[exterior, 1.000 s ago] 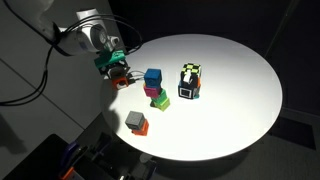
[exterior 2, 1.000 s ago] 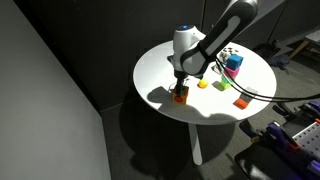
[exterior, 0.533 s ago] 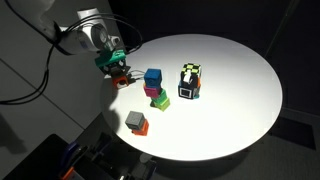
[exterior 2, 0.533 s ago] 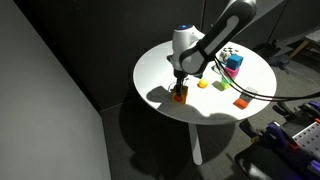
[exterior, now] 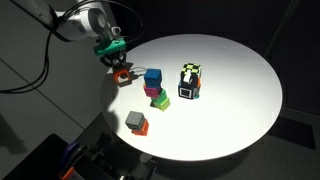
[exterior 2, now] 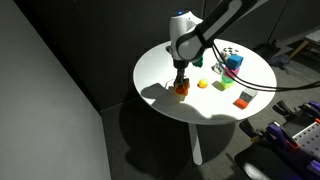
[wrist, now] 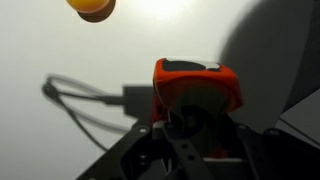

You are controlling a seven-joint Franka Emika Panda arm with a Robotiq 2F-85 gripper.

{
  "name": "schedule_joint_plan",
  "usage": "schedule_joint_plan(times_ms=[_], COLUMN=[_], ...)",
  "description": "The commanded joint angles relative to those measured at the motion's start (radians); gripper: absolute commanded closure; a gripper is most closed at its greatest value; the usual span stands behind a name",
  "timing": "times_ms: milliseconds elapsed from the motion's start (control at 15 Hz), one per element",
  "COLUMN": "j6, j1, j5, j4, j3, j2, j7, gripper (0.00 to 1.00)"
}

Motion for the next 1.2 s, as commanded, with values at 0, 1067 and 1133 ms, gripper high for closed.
schedule_joint_plan(times_ms=[0, 1067, 1133], j6=[-0.072, -0.279, -0.287], j1=[-0.028, -0.110, -0.113], j5=[-0.001, 0.090, 0.103], j4=[0.009, 0.028, 0.026], j3=[0.011, 0.015, 0.016], j2=[-0.056, -0.183, -0.190], j7=[-0.026, -0.027, -0.024], gripper=[0.86, 0.91, 0.91])
